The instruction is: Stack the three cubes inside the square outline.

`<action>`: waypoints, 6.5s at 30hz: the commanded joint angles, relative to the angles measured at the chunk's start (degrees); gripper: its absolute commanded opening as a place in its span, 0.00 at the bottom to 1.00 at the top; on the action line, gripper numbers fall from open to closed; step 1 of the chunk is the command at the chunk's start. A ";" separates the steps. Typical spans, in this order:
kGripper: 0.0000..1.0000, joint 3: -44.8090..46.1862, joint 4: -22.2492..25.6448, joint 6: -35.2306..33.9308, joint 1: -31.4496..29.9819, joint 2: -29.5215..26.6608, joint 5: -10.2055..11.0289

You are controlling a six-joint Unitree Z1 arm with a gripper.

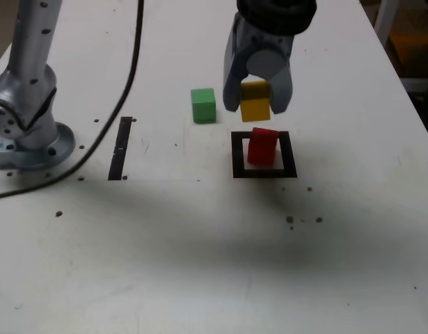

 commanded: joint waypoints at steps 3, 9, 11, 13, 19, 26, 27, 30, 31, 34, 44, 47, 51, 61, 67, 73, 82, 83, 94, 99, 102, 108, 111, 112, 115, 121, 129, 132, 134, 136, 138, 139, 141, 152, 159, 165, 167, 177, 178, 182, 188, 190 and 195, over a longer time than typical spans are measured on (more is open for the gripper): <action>0.33 -0.16 -0.03 -0.48 -1.12 1.26 -0.12; 0.33 -0.14 -0.68 -0.71 -1.89 3.34 -0.09; 0.34 -0.32 -1.05 -0.72 -1.94 4.31 -0.01; 0.34 -0.44 -1.21 -0.70 -1.94 4.92 0.04; 0.35 -0.75 -1.59 -0.59 -1.94 6.25 0.24; 0.40 -0.80 -1.83 -0.46 -1.78 6.62 0.76; 0.42 -0.78 -1.87 -0.42 -1.77 6.64 0.79; 0.45 -0.59 -2.03 -0.31 -1.77 6.69 0.84; 0.46 -0.53 -2.06 -0.29 -1.77 6.71 0.84; 0.48 -0.29 -2.22 -0.19 -1.76 6.77 0.88; 0.51 0.64 -3.18 0.16 -1.30 6.78 1.62; 0.51 0.69 -3.56 0.28 -1.26 6.81 1.87; 0.54 1.18 -4.35 0.56 -1.20 6.87 2.53; 0.66 2.21 -4.09 0.46 -1.15 5.57 3.06; 0.68 1.74 -2.52 -0.16 -1.03 1.56 5.67; 0.69 1.60 -0.27 -0.52 0.29 -3.54 7.36; 0.69 8.16 2.40 1.36 7.91 -9.17 7.51; 0.69 9.45 2.19 1.73 8.87 -9.37 7.35; 0.71 21.66 -7.53 6.36 15.63 -8.65 3.50; 0.71 24.20 -11.69 8.04 16.70 -7.20 1.82; 0.71 25.09 -13.30 8.94 17.37 -6.25 1.12; 0.71 26.31 -15.09 10.41 19.04 -5.00 0.69; 0.71 26.96 -15.84 11.21 20.07 -4.50 0.63; 0.71 27.24 -16.23 11.61 20.53 -4.22 0.56; 0.71 27.80 -17.19 12.75 21.72 -3.32 0.29; 0.71 27.56 -18.12 13.96 22.65 -1.59 -0.06; 0.69 27.60 -19.43 15.20 23.23 0.75 -0.90; 0.64 27.68 -19.61 15.41 23.51 1.02 -0.93; 0.58 27.73 -19.84 15.49 23.69 1.03 -0.76; 0.53 27.76 -20.10 15.52 23.80 0.95 -0.54; 0.48 27.76 -20.27 15.53 23.87 0.82 -0.29; 0.46 27.76 -20.34 15.53 23.89 0.73 -0.17; 0.43 27.76 -20.49 15.53 23.92 0.52 0.02; 0.38 24.99 -14.81 13.81 22.78 -4.49 1.03; 0.38 14.73 -4.27 10.39 19.41 -7.35 2.36; 0.38 4.28 3.12 8.29 15.37 -7.48 2.11; 0.38 1.62 4.70 7.80 13.89 -7.22 1.72; 0.38 -3.56 6.36 4.64 6.57 -3.97 -0.83; 0.38 -3.66 6.34 4.23 5.77 -3.38 -0.89; 0.38 -3.86 6.22 3.45 4.11 -1.65 -0.99; 0.38 -4.39 6.15 2.63 2.68 -0.14 -1.33; 0.38 -4.69 6.13 2.38 2.22 0.30 -1.50; 0.38 -5.18 6.04 2.00 1.52 1.27 -2.06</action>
